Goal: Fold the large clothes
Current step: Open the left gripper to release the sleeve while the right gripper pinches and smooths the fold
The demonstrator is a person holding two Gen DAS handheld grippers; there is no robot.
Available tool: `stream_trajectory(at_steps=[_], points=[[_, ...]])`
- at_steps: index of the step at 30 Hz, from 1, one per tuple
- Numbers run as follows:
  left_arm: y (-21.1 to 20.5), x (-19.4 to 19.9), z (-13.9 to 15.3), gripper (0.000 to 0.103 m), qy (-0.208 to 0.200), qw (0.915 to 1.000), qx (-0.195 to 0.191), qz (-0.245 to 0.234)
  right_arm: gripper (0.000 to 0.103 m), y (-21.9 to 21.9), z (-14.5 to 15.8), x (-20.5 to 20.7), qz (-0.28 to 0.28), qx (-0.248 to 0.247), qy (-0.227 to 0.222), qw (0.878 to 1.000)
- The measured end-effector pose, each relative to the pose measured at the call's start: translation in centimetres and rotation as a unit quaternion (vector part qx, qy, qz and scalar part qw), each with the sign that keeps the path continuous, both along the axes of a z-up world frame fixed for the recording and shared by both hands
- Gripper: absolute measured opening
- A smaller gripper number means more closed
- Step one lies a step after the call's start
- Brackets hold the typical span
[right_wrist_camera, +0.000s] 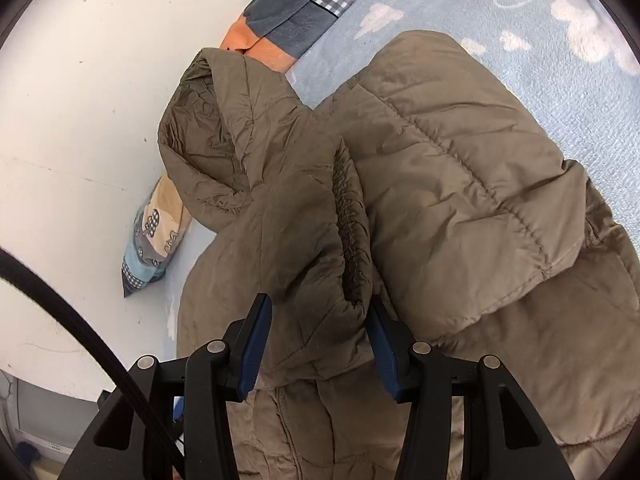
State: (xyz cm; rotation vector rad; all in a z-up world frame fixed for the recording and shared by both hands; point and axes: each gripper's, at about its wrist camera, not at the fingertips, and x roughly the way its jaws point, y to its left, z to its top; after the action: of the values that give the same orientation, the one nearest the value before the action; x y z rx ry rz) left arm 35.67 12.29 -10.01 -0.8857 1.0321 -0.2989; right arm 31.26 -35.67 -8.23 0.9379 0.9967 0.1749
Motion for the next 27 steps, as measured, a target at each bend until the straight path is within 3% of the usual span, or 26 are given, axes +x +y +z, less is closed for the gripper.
stream_trajectory(at_steps=[3, 7, 10, 14, 18, 22, 25, 27], points=[[-0.9, 0.9, -1.0, 0.075, 0.003, 0.9999, 0.004, -0.015, 0.026, 0.3, 0.0, 0.2, -0.002, -0.014, -0.009, 1.0], [-1.2, 1.9, -1.2, 0.075, -0.03, 0.9981, 0.051, 0.014, 0.019, 0.4, 0.4, 0.2, -0.004, -0.036, -0.02, 0.999], [-0.9, 1.8, -0.1, 0.074, -0.055, 0.9944, 0.084, 0.034, 0.017, 0.2, 1.2, 0.0, -0.014, -0.062, -0.032, 0.997], [-1.9, 1.9, 0.9, 0.065, -0.077, 0.9874, 0.137, 0.019, 0.017, -0.3, 2.0, 0.0, -0.027, -0.08, -0.038, 0.996], [-1.8, 2.5, -0.1, 0.064, -0.054, 0.9858, 0.159, 0.014, 0.017, -0.2, 1.8, 0.4, -0.024, -0.126, -0.019, 0.992], [-1.0, 2.4, -1.6, 0.064, -0.022, 0.9874, 0.156, 0.017, 0.017, -0.7, -0.4, 1.0, -0.018, -0.119, 0.018, 0.993], [-1.2, 2.1, -0.7, 0.065, -0.016, 0.9852, 0.17, 0.015, 0.019, -1.0, -0.3, 1.1, -0.013, -0.116, 0.023, 0.993], [-1.8, 1.9, 0.3, 0.065, -0.007, 0.9831, 0.183, 0.001, 0.027, -1.1, 0.2, 0.9, -0.009, -0.111, 0.026, 0.993]])
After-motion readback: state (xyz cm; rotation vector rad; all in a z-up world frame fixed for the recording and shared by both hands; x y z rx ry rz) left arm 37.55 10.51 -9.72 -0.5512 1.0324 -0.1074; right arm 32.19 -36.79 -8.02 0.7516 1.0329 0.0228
